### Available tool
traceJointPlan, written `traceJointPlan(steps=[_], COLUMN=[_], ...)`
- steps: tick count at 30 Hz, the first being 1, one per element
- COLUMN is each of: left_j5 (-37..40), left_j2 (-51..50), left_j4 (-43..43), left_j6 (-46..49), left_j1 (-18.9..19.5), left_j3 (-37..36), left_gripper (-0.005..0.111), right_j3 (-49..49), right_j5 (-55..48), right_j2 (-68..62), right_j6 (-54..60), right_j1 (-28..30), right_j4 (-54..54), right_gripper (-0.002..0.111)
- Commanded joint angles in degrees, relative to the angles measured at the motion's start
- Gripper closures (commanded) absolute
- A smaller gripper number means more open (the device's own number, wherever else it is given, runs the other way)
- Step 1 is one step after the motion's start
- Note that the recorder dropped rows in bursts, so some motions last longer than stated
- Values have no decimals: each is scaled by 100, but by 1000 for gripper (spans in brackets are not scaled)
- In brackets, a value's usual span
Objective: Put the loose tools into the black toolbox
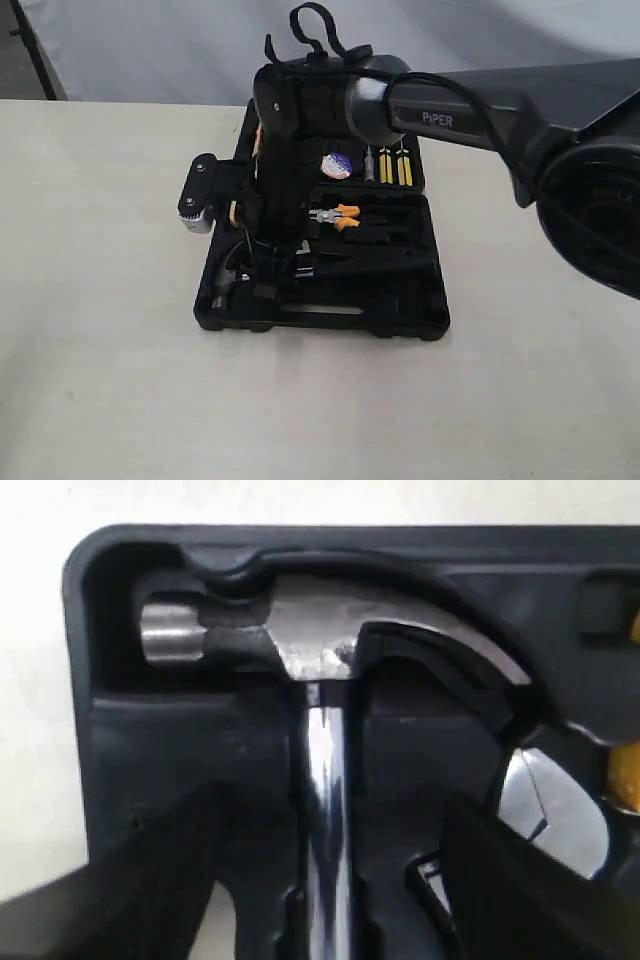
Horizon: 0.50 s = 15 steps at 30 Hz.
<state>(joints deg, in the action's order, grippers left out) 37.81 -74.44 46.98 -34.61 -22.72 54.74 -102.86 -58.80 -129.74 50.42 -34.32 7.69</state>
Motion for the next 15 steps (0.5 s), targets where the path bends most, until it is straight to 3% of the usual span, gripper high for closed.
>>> traceJointPlan(steps=[1, 5, 11, 15], left_j5=[-97, -97, -97, -97], left_j2=[46, 46, 46, 46], left_j4=[-78, -78, -78, -78], left_j6=[-59, -59, -59, -59], left_j1=[19, 19, 19, 19], left_j3=[-53, -53, -53, -53], left_gripper=[105, 105, 105, 105], right_j3=[-198, -498, -541, -318], right_j5=[-482, -873, -1116, -1116], right_j2=[77, 395, 617, 476], right_j6=[-244, -309, -428, -475], right_j1=[10, 10, 10, 10], right_j4=[-69, -59, -70, -115], right_gripper=[44, 60, 109, 108])
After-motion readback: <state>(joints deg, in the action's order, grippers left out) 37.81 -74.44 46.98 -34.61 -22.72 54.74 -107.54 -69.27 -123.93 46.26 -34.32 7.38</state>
